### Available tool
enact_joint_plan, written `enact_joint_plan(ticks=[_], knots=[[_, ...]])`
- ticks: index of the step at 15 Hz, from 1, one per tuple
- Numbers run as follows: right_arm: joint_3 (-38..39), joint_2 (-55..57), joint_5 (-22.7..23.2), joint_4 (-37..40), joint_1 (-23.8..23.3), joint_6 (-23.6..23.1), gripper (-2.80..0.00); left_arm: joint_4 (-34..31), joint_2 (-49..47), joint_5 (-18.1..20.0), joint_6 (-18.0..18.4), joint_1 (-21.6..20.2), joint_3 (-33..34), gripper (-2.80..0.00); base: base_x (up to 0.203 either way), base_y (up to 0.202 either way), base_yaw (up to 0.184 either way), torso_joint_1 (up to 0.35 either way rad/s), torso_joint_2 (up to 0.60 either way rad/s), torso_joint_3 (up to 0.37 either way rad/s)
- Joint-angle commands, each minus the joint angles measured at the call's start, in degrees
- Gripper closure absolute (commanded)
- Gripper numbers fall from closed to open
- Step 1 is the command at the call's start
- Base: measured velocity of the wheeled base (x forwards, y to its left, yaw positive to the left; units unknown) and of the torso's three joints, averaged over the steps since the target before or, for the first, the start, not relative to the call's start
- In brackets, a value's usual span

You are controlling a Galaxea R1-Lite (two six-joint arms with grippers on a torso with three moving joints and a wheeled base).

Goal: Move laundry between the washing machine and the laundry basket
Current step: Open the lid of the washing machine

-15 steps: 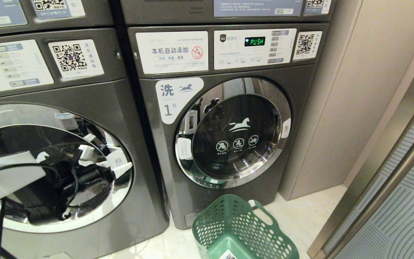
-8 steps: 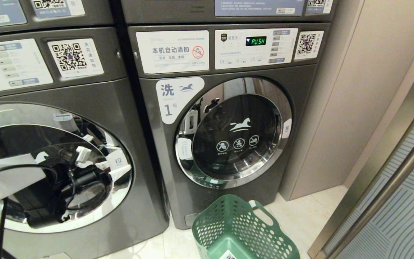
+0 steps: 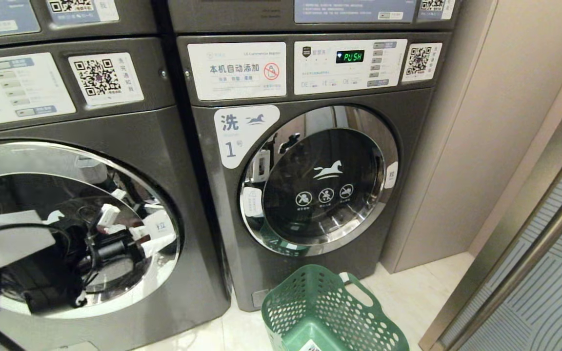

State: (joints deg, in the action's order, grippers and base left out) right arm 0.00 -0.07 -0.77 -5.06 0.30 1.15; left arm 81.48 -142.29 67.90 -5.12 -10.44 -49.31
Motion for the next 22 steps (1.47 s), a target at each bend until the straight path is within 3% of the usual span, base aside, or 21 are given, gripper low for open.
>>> enact_joint_plan(ticks=[1, 4, 8, 11, 14, 18, 20, 22], knots=[[1.93, 0.07, -0.02, -0.04, 0.05, 0.0, 0.0, 1.66, 0.01, 0.22, 0.1, 0.62, 0.77, -2.8, 0.0, 0.0, 0.0, 0.0, 0.0, 0.0], [1.93, 0.07, -0.02, -0.04, 0.05, 0.0, 0.0, 2.11, -0.11, -0.16, 0.76, -1.72, 1.44, -2.8, 0.0, 0.0, 0.0, 0.0, 0.0, 0.0], [1.93, 0.07, -0.02, -0.04, 0.05, 0.0, 0.0, 2.14, 1.02, -0.02, 0.87, -10.67, 1.61, -2.8, 0.0, 0.0, 0.0, 0.0, 0.0, 0.0], [1.93, 0.07, -0.02, -0.04, 0.05, 0.0, 0.0, 2.1, 1.58, 0.44, 3.83, -17.94, 3.03, -2.8, 0.0, 0.0, 0.0, 0.0, 0.0, 0.0], [1.93, 0.07, -0.02, -0.04, 0.05, 0.0, 0.0, 2.1, 4.51, 3.83, 5.03, -24.14, 5.51, -2.8, 0.0, 0.0, 0.0, 0.0, 0.0, 0.0], [1.93, 0.07, -0.02, -0.04, 0.05, 0.0, 0.0, 1.97, 17.01, 8.49, 5.03, -30.69, 12.43, -2.8, 0.0, 0.0, 0.0, 0.0, 0.0, 0.0], [1.93, 0.07, -0.02, -0.04, 0.05, 0.0, 0.0, 1.82, 27.5, 10.1, 4.75, -35.14, 17.89, -2.8, 0.0, 0.0, 0.0, 0.0, 0.0, 0.0], [1.93, 0.07, -0.02, -0.04, 0.05, 0.0, 0.0, 1.55, 41.28, 10.79, 2.0, -41.27, 24.19, -2.8, 0.0, 0.0, 0.0, 0.0, 0.0, 0.0]])
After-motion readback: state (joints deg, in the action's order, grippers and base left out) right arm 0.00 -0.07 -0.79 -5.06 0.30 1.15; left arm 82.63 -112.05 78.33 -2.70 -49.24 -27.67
